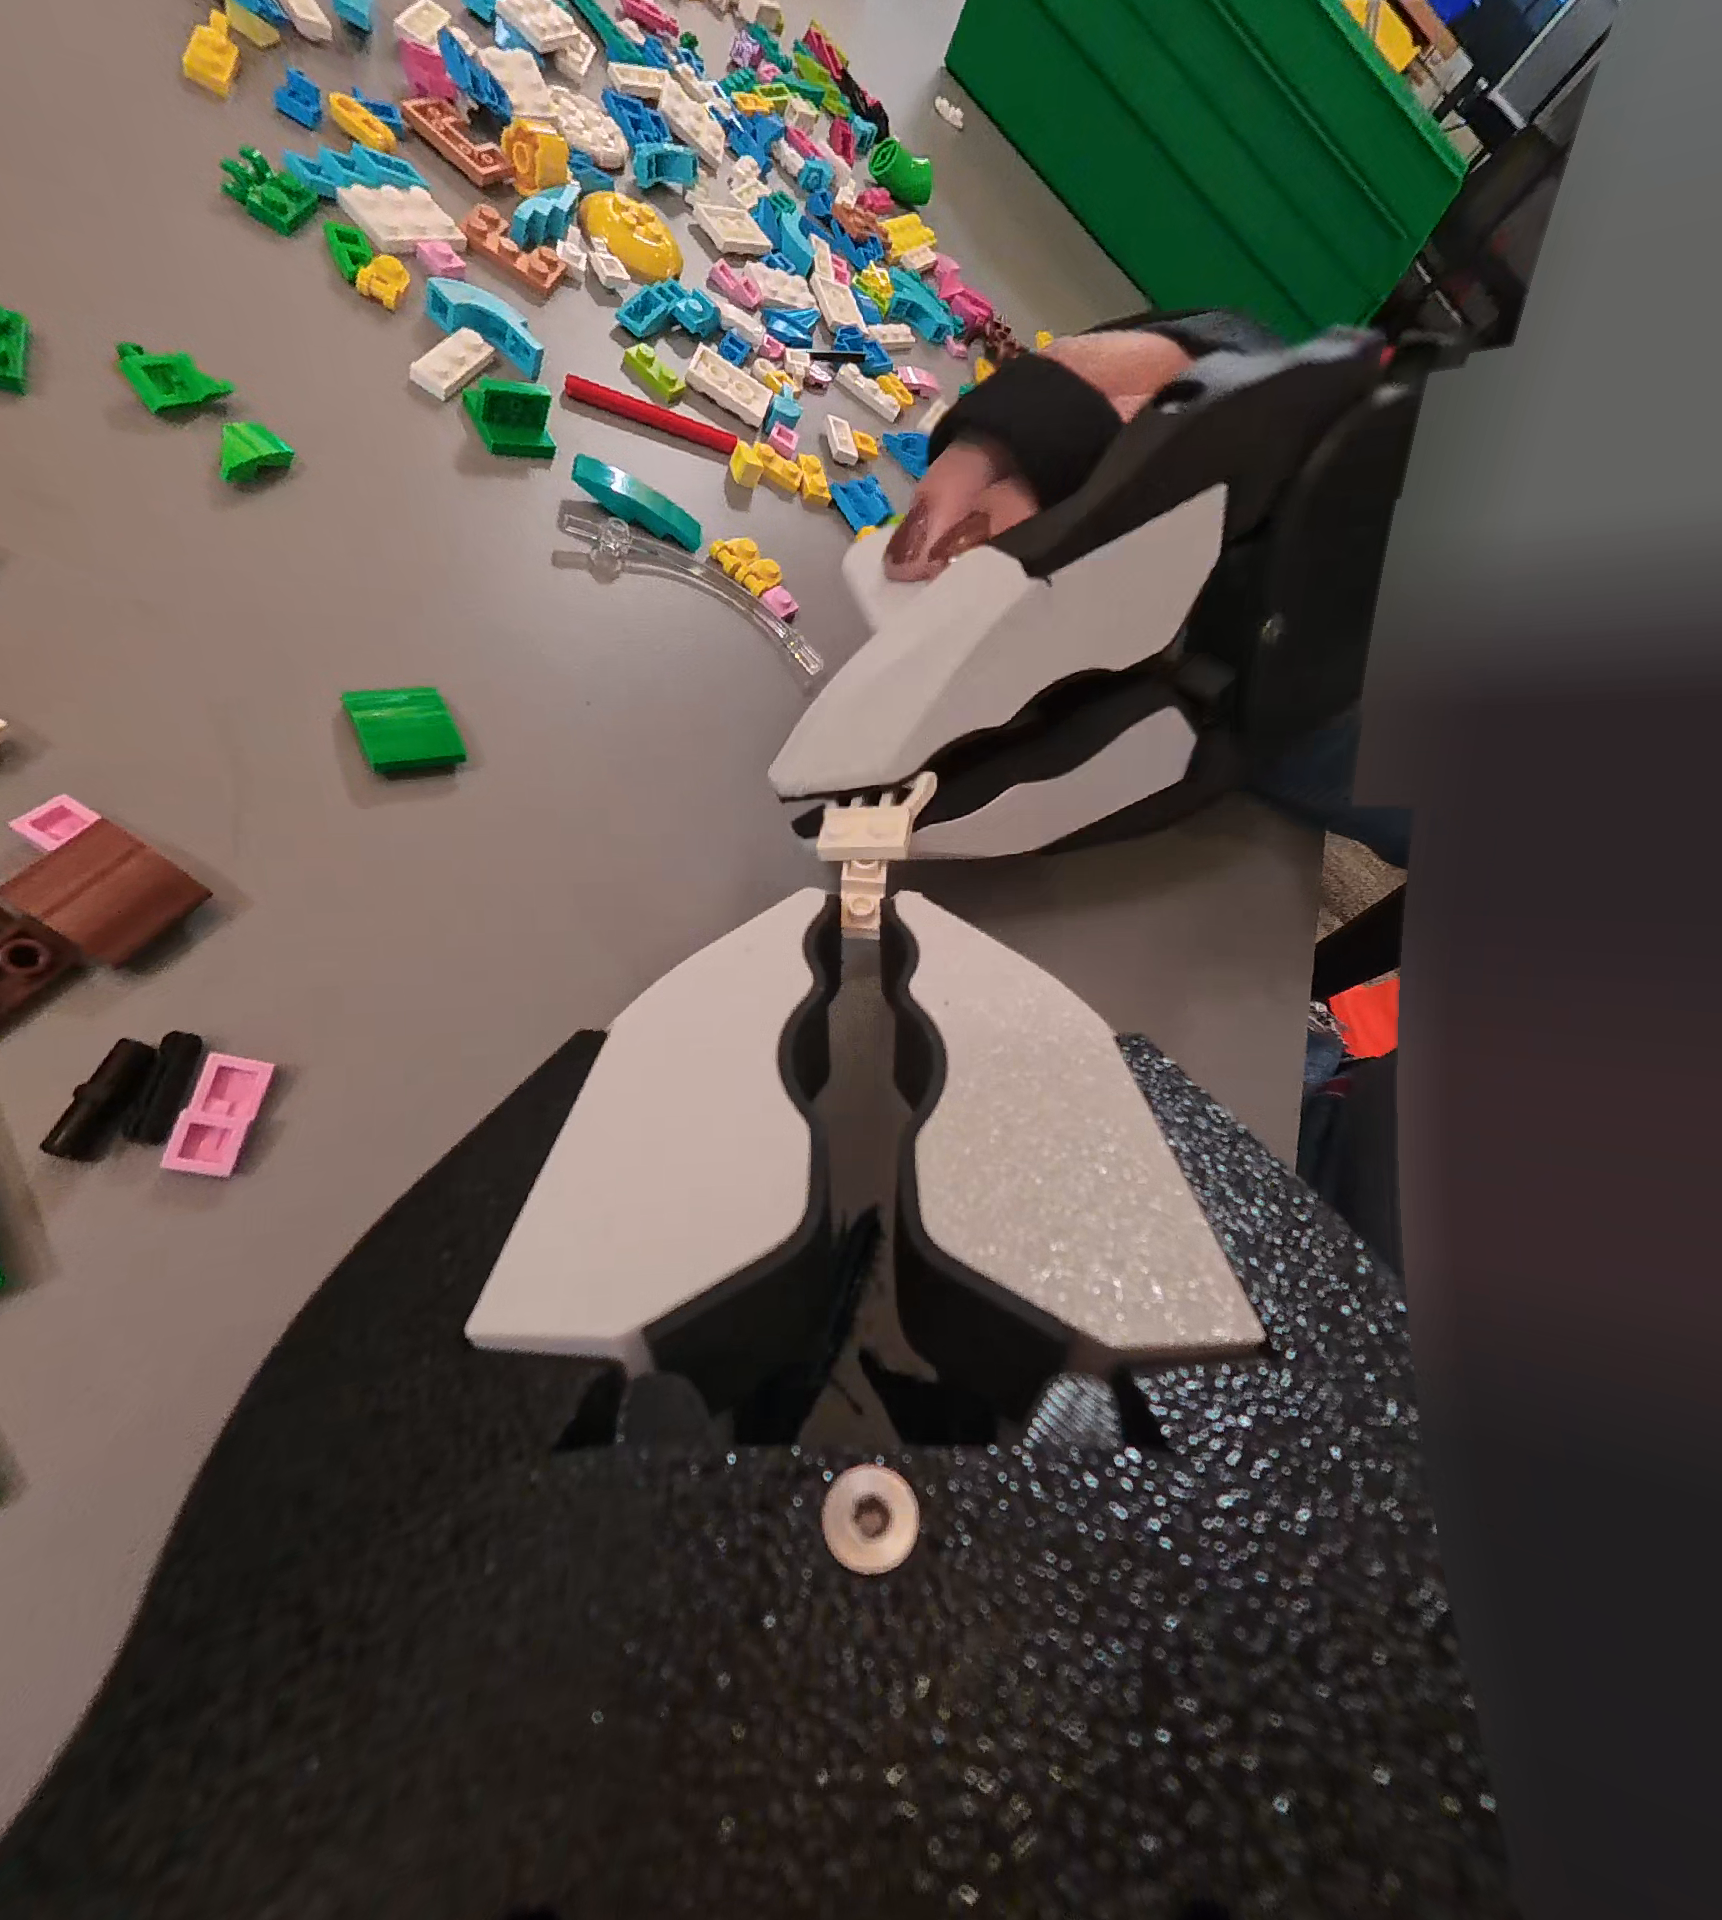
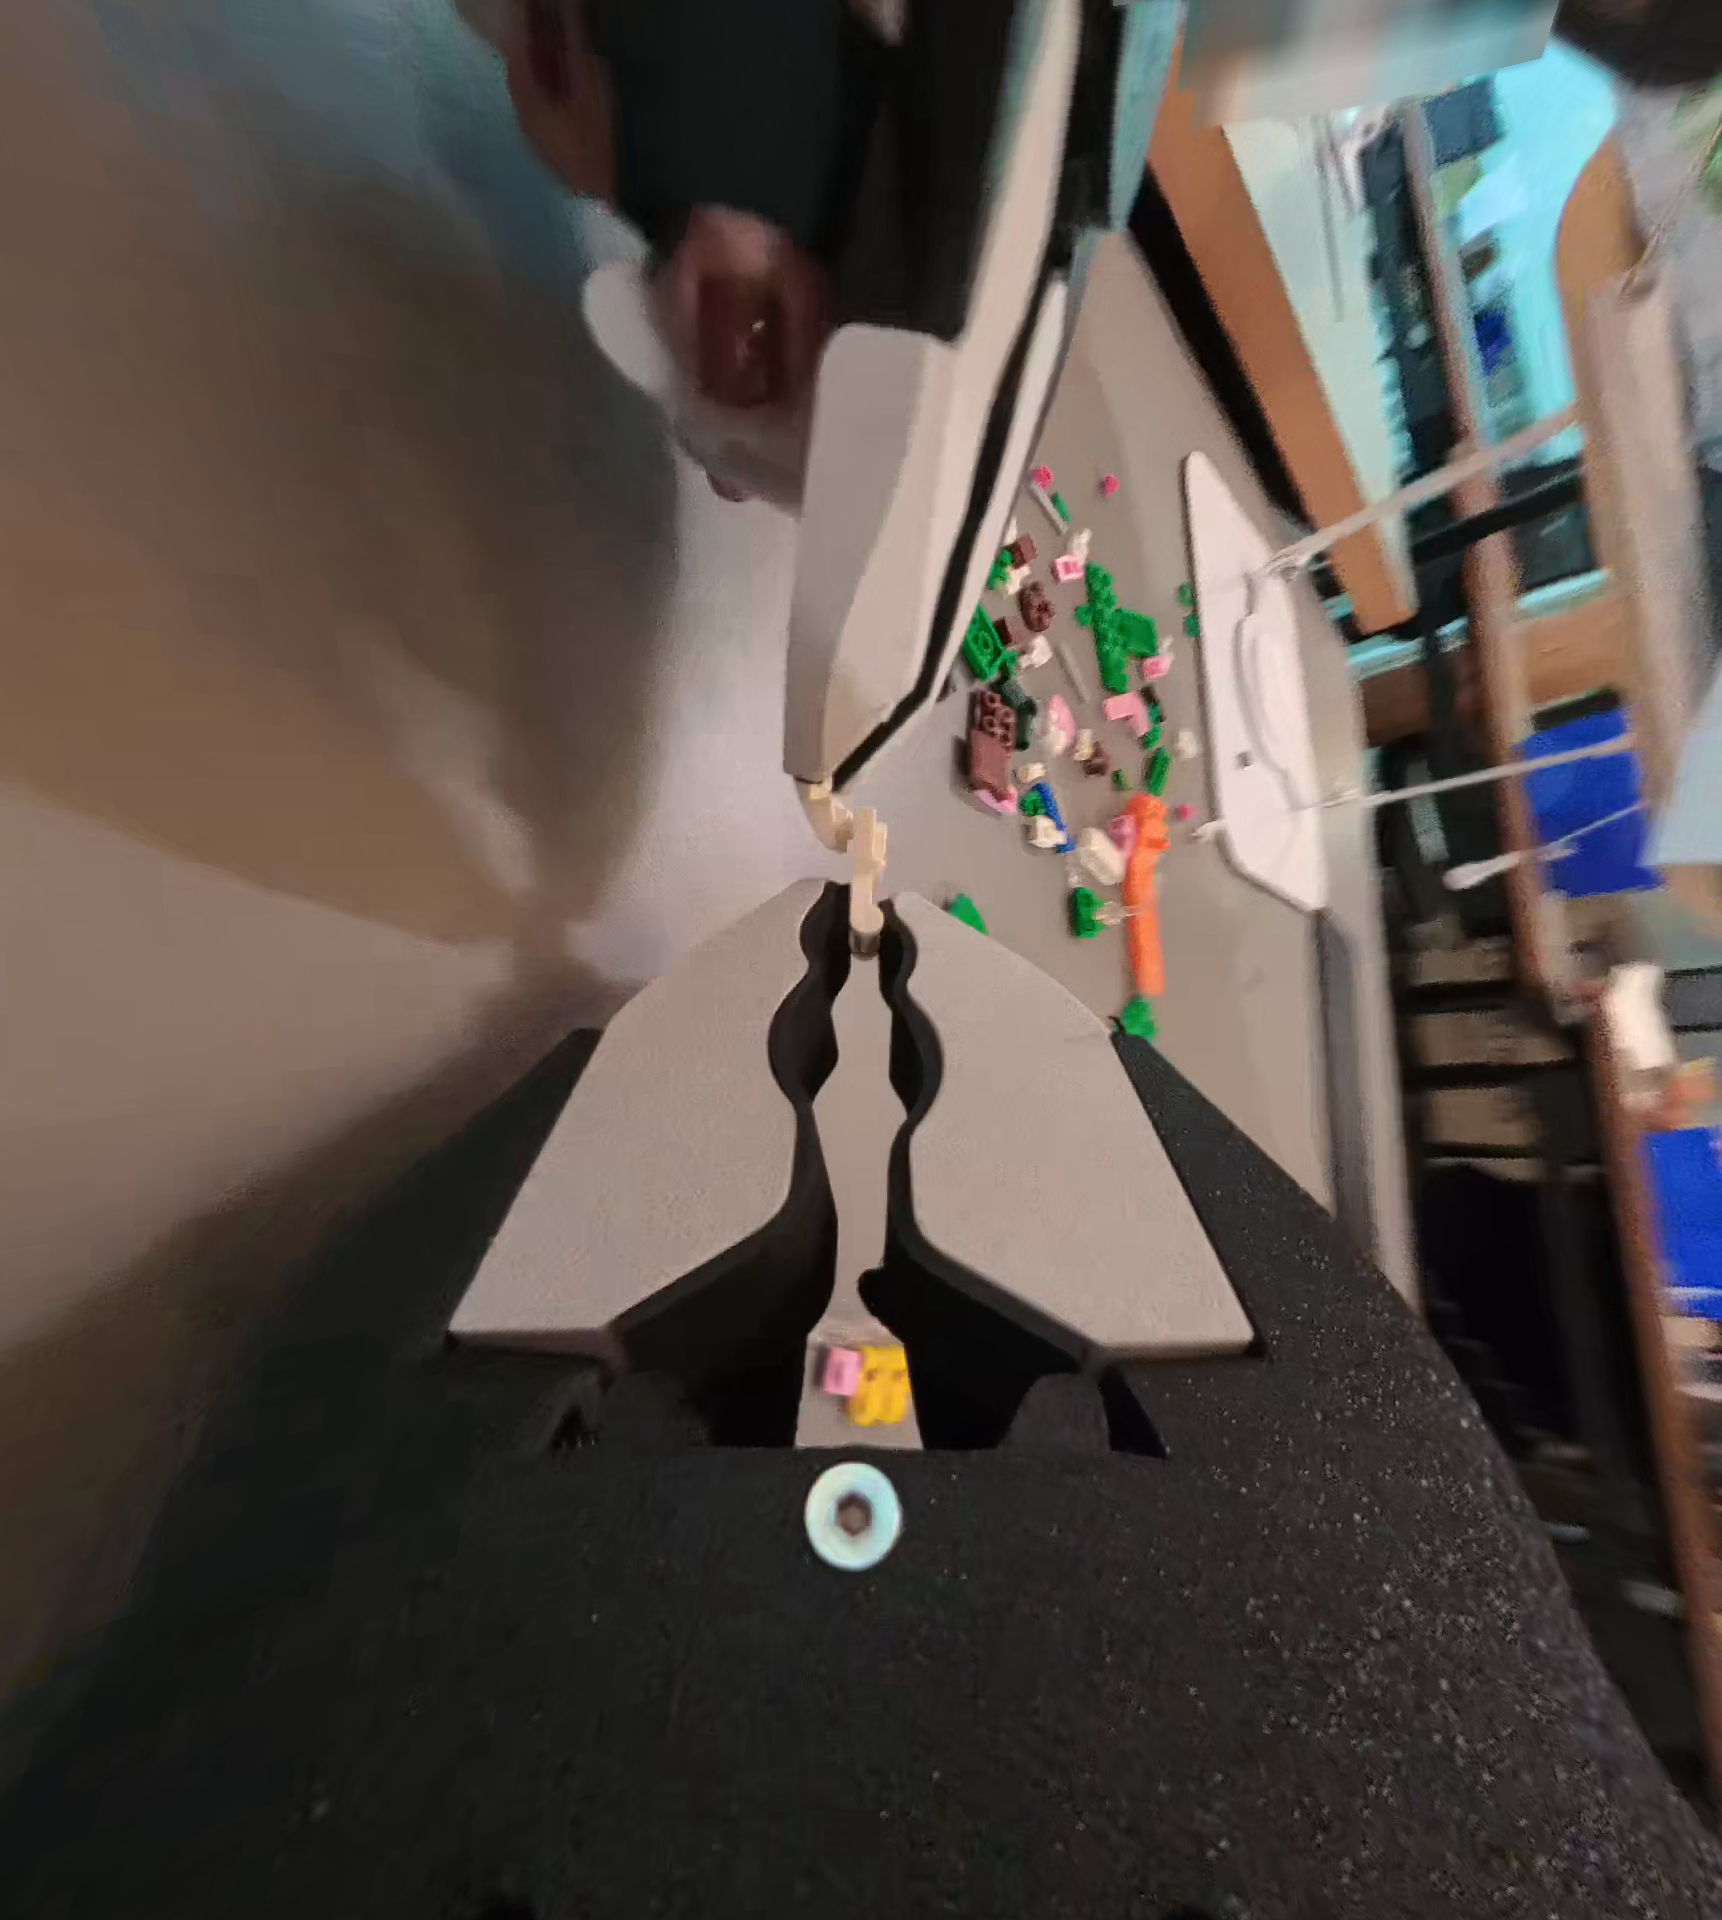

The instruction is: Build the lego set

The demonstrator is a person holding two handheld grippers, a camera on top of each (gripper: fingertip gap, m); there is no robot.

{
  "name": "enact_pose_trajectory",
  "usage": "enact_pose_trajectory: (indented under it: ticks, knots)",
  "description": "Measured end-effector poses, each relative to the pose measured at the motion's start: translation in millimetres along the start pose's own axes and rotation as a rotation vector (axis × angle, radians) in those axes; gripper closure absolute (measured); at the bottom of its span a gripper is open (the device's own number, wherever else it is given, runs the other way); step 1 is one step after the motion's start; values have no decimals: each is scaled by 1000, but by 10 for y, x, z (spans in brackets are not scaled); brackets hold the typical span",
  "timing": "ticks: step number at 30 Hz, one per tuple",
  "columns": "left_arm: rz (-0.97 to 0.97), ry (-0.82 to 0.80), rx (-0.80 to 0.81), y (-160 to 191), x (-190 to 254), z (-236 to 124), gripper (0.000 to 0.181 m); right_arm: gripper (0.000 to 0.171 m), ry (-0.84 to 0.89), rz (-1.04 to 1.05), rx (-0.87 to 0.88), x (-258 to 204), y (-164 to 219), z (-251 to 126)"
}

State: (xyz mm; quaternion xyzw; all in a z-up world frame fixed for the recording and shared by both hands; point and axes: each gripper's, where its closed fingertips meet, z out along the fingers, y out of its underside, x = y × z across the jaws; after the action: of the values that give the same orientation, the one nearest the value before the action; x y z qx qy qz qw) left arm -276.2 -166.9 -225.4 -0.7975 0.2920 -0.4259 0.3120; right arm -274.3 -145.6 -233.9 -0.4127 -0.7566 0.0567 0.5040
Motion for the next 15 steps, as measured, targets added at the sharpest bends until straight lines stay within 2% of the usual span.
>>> enact_pose_trajectory:
  ticks: [1,4,15]
  knots:
    - [-3,7,-1,6,1,1,175,167,36,-81,-10,11,1,0]
    - [-15,20,-9,39,-12,19,175,166,102,-259,-35,10,-5,3]
    - [-59,86,-7,78,-8,39,175,166,25,-316,-17,-133,32,31]
